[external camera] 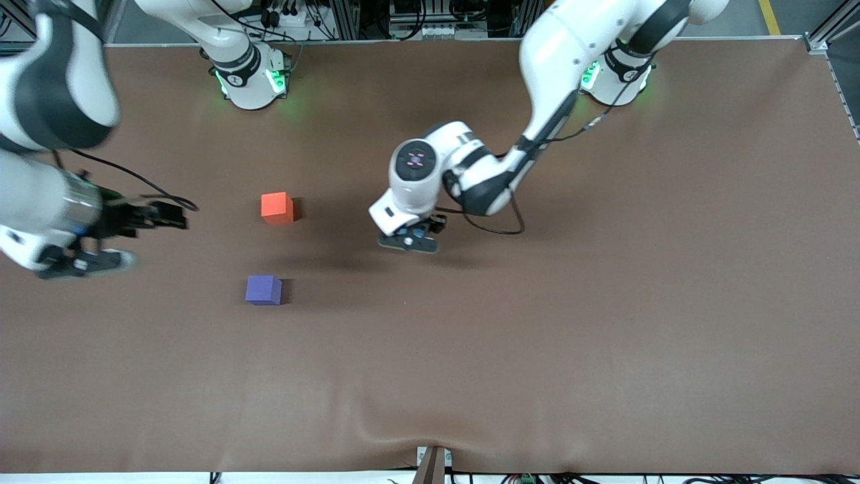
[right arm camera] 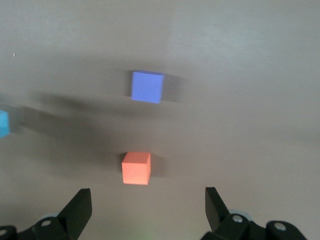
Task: Place blue block between orange and purple blocks
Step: 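Carry the blue cube to mid-table with the left gripper while the right gripper reaches in, then grasp the blue cube with the right gripper while the left gripper withdraws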
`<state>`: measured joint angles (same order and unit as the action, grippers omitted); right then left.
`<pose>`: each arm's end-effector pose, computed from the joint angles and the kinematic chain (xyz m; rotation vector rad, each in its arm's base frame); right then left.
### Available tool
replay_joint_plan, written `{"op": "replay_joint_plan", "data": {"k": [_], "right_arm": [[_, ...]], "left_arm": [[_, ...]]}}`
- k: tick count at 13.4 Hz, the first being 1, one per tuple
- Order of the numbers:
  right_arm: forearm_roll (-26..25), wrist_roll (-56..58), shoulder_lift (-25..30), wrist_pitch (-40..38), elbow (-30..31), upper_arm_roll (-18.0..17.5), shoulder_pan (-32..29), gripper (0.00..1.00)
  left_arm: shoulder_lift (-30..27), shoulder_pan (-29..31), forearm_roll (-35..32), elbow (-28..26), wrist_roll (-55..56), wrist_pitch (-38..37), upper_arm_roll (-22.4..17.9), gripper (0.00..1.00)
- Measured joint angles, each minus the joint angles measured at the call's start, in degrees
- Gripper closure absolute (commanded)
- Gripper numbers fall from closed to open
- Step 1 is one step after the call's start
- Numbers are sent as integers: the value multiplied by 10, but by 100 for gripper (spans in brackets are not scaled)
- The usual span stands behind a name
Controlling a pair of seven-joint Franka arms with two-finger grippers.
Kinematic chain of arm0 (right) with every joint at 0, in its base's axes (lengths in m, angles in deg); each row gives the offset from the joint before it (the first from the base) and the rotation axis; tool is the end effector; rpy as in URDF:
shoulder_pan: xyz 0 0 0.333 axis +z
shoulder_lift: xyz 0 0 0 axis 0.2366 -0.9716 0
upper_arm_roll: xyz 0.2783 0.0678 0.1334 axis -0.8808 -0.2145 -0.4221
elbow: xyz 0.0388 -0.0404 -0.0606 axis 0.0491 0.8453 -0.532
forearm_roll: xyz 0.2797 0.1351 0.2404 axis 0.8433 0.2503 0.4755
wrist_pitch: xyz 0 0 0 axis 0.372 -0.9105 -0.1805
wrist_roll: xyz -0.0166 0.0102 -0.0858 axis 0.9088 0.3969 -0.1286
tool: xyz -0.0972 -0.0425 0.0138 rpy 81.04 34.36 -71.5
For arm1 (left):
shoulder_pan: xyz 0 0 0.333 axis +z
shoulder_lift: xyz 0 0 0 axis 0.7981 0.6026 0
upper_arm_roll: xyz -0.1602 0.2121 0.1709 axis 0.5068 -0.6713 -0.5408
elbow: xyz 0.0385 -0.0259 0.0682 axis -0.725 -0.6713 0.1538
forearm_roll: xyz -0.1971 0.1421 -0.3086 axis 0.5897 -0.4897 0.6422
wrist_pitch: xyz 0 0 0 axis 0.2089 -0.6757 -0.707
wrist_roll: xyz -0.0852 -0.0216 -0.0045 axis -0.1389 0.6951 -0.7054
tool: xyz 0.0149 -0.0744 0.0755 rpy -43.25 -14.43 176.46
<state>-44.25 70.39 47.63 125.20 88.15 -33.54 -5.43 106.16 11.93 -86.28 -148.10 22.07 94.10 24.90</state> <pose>0.6241 0.0764 0.4924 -3.0430 -0.2679 0.3358 0.4659 -0.5852 0.2421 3.0684 -0.2066 -0.0730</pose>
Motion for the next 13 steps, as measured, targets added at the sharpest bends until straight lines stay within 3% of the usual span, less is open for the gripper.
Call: {"op": "replay_joint_plan", "data": {"k": [1,2,8,10,13], "right_arm": [[1,0,-19,10,0,0,19,0],[3,-1,-33,15,-1,0,33,0],[37,-1,-53,22,6,0,54,0],[49,-14,-54,36,35,-1,74,0],[103,-96,-51,97,92,-1,115,0]], "left_arm": [[11,-19,0,7,16,2,-7,54],[19,-31,0,10,27,2,-9,1],[17,-37,0,23,67,-19,-13,0],[-30,-23,0,36,80,-101,-17,0],[-152,49,-1,42,68,-276,-22,0]]}}
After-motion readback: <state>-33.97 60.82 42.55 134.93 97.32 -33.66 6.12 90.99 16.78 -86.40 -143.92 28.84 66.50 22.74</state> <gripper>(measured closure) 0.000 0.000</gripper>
